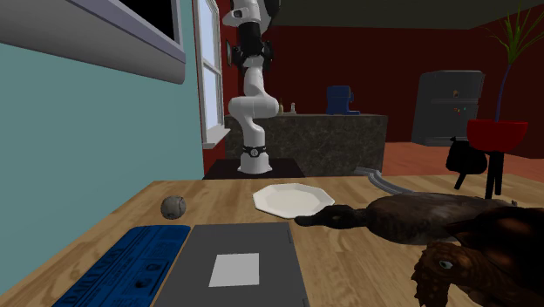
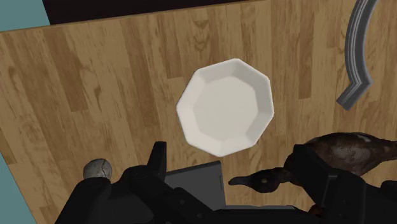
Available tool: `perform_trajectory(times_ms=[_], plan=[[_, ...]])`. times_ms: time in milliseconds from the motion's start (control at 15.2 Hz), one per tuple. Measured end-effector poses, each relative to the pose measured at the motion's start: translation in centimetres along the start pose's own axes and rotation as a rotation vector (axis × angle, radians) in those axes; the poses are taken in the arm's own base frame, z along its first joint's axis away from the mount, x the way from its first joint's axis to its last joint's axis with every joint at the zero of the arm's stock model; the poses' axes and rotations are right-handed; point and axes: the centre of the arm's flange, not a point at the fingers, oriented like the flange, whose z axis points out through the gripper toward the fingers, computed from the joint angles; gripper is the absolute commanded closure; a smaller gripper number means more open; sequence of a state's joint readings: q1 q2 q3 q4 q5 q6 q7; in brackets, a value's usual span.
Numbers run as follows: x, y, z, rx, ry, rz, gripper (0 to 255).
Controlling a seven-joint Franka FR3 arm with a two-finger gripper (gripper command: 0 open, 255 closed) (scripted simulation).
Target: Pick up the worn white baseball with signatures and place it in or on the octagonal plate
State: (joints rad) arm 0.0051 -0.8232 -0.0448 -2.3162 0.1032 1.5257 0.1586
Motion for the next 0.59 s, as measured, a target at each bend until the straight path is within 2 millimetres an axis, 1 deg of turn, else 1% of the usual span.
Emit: perform_trajectory(times_ms=[66,198,462,594], plan=[[0.0,0.0,0.0,0.0,0.0,0.0,0],[1.1,0.5,1.1,-0.006,-0.007,-0.002,0],[4.4,2.5,4.3,-0.025,-0.026,-0.007,0],[5.8,4.0,6.1,-0.035,-0.037,-0.01,0]])
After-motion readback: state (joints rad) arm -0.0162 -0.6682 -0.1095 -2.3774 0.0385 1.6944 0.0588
